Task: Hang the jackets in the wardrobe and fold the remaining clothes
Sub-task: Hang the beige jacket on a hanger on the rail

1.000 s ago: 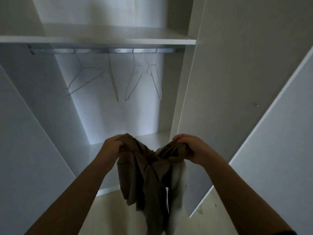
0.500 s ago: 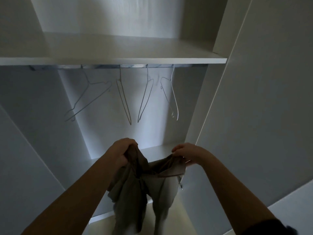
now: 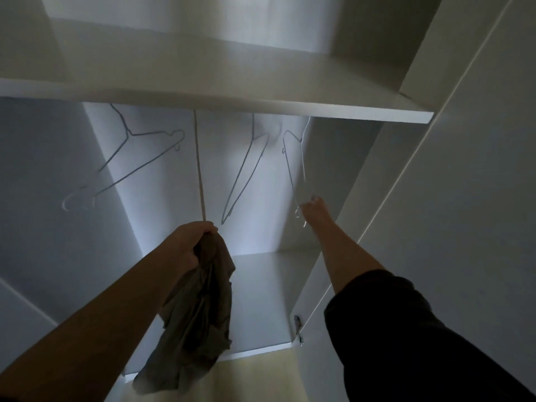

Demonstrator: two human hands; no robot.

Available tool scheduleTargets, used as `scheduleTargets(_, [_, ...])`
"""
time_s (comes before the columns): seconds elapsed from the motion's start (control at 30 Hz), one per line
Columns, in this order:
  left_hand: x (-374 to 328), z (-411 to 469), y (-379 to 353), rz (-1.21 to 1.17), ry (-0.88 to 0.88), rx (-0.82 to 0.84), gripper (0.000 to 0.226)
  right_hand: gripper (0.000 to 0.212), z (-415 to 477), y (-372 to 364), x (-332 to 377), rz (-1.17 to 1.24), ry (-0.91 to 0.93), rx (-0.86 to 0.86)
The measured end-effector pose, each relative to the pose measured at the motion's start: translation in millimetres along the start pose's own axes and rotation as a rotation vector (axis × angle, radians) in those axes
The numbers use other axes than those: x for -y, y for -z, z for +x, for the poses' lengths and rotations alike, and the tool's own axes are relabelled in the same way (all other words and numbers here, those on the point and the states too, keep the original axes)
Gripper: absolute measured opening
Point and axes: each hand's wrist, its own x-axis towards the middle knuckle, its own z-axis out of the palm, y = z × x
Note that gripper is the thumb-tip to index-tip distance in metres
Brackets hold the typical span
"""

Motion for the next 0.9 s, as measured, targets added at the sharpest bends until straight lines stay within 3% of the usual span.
scheduleTargets(0.07, [-4,7,-1,-0.049,-0.032,-0.031,0.009,0.019,11,-5,5,0.118,-0.009,-0.003])
scheduleTargets(0.2, [-8,16,-7,-0.120,-0.057,-0.072,0.015,0.025,24,-14,8,0.133,0.002,-0.021])
scheduleTargets(0.37, [-6,22,-14,-0.097,-0.018,-0.067,0.011,0.037,33,-12,16,0.069,0.084,-0.193])
scheduleTargets(0.63, [-3,23,-26,-0.127,-0.004,-0.006,0.008,0.033,16,-3,7,0.114,0.169,-0.241])
scheduleTargets(0.9, [3,5,-35,-0.159,-0.004,0.088,0.012,0.030,-60,3,-19,0.200,0.153,-0.290])
